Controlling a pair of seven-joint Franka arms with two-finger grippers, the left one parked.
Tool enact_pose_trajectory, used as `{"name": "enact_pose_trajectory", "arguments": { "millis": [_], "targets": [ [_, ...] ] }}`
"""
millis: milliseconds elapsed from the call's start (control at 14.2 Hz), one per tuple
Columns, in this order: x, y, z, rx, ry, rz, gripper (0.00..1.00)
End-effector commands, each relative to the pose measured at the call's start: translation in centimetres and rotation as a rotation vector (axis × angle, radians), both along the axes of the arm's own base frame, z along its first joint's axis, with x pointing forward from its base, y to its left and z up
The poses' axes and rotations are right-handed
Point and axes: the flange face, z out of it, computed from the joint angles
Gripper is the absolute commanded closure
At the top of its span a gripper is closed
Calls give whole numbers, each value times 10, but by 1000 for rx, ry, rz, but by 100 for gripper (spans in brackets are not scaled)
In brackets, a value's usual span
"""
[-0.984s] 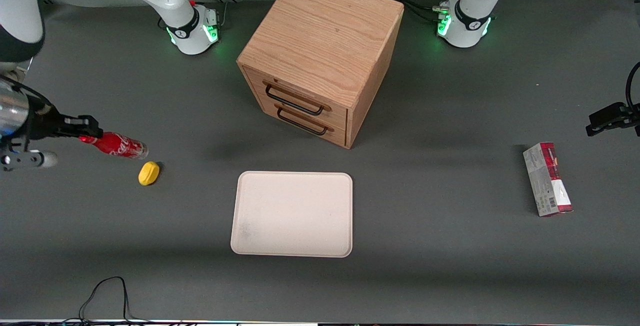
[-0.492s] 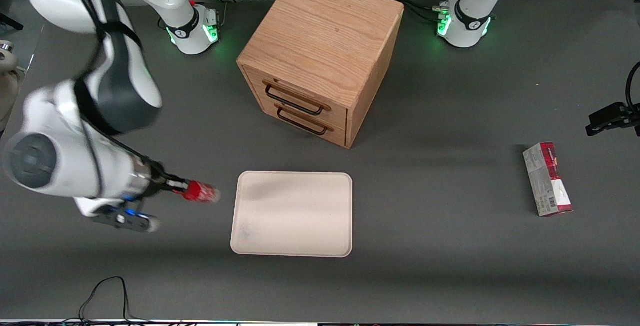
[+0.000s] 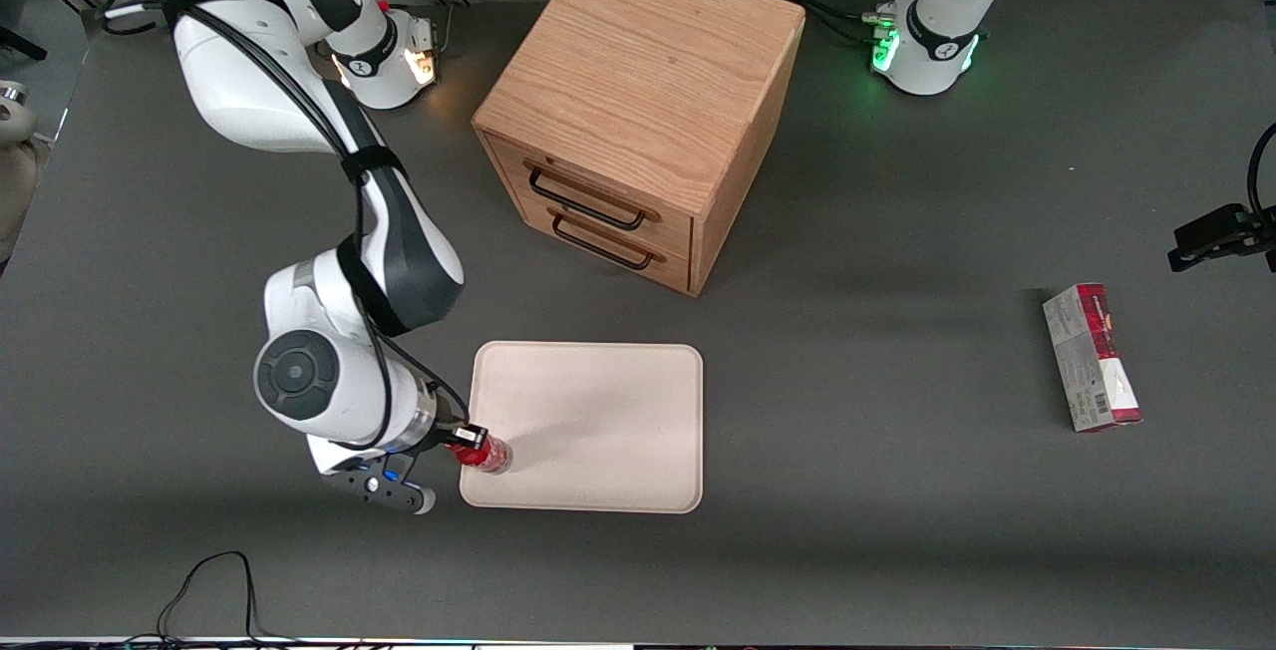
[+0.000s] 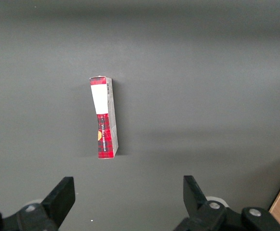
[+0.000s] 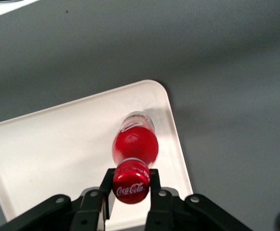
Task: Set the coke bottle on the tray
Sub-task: 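Carry the bottle over the cream tray and lower it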
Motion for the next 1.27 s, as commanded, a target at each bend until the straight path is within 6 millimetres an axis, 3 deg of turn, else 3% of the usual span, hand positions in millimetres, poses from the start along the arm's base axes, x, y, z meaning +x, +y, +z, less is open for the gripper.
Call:
{"name": "enact_pose_trajectory", "arguments": {
  "millis": [0,352,422,492,562,1195],
  "targets": [
    [6,5,2,-16,-36,-18,100],
    [5,7,-13,-27,-21,-12,100],
    [5,7,-13,-27,-21,-12,85],
    [5,7,-13,-32,-21,-11,48],
    [5,6,-14,-38,-22,-10,0],
    [2,6,-4,-64,-19,0,0]
  ]
}}
